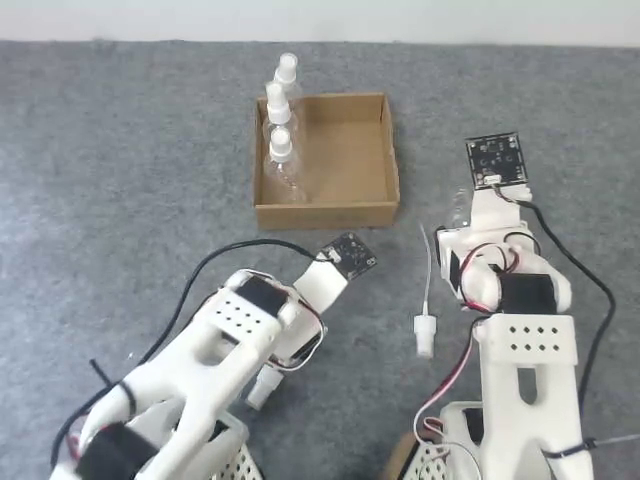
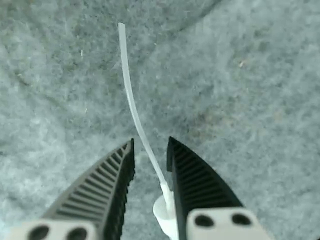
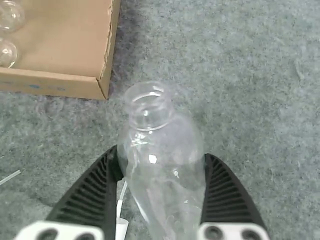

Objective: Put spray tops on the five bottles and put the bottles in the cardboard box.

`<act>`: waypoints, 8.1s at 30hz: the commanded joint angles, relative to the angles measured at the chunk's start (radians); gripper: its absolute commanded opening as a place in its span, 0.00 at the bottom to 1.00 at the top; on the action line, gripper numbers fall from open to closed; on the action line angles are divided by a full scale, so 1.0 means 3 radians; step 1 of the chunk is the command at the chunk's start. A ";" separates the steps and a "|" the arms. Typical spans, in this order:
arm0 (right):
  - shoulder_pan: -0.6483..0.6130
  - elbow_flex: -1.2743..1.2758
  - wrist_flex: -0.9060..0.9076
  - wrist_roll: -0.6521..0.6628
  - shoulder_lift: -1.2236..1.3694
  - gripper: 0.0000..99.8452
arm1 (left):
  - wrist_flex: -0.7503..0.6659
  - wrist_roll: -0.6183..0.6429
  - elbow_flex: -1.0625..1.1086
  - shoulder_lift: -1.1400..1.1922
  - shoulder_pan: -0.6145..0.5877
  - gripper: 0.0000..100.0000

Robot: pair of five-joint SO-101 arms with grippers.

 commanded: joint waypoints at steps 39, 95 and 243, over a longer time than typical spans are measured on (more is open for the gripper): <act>0.0038 -0.0015 -0.0105 -0.0015 -0.0084 0.07 | 0.0261 0.0297 -0.0913 0.0225 -0.0302 0.01; 0.0018 0.0128 -0.0289 -0.0015 -0.0084 0.07 | -0.0353 0.1125 0.0166 -0.2015 -0.2654 0.26; 0.0033 0.0164 -0.0299 -0.0005 -0.0084 0.07 | 0.0501 -0.3897 -0.1961 0.1729 -0.1805 0.24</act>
